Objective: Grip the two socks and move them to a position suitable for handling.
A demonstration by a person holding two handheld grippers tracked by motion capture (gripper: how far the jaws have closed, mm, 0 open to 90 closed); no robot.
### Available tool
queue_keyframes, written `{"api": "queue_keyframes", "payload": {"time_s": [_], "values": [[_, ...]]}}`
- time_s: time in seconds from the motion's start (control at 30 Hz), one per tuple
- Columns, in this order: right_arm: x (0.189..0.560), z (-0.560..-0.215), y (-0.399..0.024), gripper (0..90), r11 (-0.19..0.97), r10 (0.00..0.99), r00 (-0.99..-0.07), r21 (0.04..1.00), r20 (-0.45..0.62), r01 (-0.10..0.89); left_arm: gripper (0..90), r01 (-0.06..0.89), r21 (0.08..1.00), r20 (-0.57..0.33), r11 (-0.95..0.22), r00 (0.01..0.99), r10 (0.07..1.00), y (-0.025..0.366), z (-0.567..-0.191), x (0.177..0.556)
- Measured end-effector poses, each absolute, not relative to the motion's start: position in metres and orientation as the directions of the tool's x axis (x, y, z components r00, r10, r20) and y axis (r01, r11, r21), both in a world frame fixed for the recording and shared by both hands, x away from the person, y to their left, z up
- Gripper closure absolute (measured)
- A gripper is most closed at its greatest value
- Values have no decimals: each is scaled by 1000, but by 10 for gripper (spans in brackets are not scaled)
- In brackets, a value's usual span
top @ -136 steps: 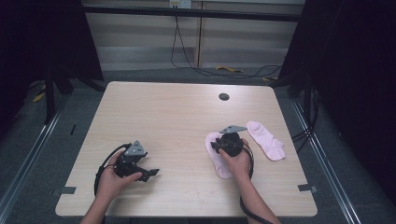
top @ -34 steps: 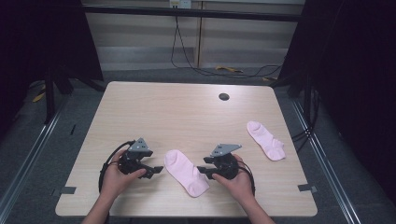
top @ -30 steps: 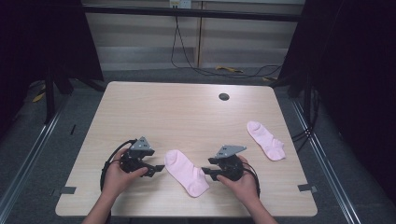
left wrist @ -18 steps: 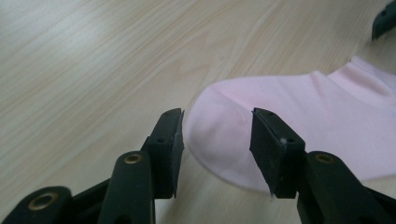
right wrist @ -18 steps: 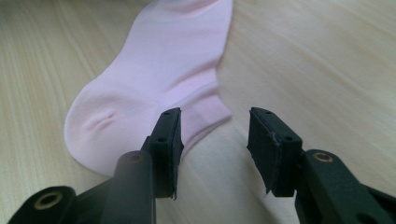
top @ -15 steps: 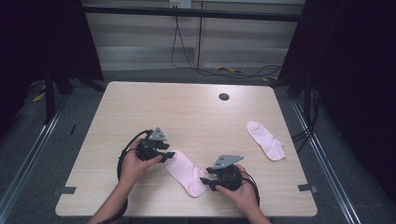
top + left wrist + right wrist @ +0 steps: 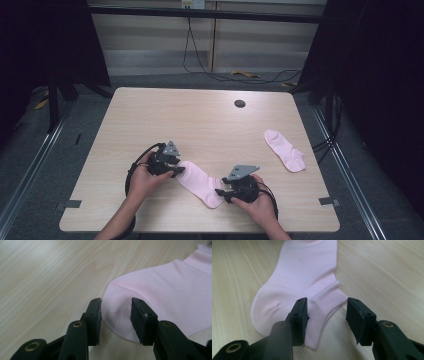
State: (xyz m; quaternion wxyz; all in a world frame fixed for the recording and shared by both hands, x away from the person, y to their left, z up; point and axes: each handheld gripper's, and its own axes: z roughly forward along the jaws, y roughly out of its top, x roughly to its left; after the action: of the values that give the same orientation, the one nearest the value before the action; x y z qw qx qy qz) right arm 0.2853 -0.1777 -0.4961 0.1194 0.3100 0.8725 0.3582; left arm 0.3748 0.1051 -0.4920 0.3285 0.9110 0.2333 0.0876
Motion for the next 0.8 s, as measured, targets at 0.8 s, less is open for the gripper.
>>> {"api": "queue_keyframes", "payload": {"time_s": [0.8], "values": [[302, -497, -203, 530, 503, 688, -725, 705, 24, 501, 598, 401, 649, -51, -647, 871, 489, 112, -493, 338]]}}
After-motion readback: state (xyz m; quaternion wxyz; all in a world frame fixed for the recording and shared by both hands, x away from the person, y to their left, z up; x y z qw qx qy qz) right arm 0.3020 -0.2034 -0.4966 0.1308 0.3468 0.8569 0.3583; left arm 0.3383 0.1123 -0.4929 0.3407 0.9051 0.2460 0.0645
